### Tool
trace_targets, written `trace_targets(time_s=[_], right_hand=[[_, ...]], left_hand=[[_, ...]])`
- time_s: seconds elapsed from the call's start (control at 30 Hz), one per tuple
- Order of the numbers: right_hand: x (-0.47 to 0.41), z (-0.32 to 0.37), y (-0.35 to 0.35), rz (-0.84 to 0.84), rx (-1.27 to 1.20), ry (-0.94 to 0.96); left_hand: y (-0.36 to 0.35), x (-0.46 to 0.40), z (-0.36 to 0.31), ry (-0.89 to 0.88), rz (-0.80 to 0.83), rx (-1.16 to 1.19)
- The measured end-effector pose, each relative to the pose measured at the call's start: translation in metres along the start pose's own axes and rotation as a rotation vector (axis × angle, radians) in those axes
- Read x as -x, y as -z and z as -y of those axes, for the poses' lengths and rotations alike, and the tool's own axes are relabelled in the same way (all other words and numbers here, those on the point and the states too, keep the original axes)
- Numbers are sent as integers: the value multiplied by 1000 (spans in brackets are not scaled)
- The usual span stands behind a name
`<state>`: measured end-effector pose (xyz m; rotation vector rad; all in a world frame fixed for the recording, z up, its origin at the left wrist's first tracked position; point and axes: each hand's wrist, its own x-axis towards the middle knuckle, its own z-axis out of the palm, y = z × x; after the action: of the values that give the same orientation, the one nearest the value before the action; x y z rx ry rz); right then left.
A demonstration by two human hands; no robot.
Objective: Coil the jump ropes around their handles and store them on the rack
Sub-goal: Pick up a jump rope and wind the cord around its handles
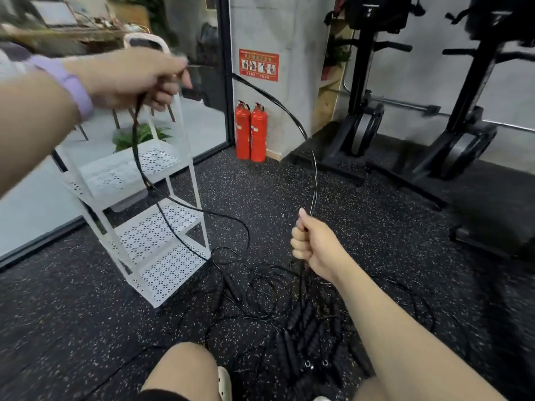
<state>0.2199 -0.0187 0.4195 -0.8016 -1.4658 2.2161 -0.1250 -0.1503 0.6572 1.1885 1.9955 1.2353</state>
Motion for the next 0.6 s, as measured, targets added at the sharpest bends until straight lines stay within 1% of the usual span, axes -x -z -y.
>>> trace_targets(time_s=[0.1, 0.13, 0.2, 0.3, 0.4, 0.47, 0.53, 0.57, 0.6], right_hand=[[-5, 27, -4, -27, -150, 32], [-5, 33, -5, -37, -186, 37], [-5, 43, -4, -43, -244, 45], [-4, 50, -2, -41, -323, 60], [-4, 52, -1, -61, -377, 86], [-6, 52, -2, -61, -448, 115], [-10, 51, -4, -51, -576, 134], [-13, 52, -6, -41, -640, 140], [-15, 53, -7, -27, -691, 148]], left_hand=[[-46, -6, 27, -5, 189, -183], [-62, -5, 35, 21, 258, -214], [-93, -5, 49, 60, 377, -229], [-148, 5, 73, 23, 516, -272], [-195, 15, 91, -2, 599, -291], [-218, 21, 96, -11, 601, -300], [-243, 26, 102, -16, 554, -309], [-255, 31, 106, -18, 503, -365], [-269, 38, 111, -37, 407, -453]])
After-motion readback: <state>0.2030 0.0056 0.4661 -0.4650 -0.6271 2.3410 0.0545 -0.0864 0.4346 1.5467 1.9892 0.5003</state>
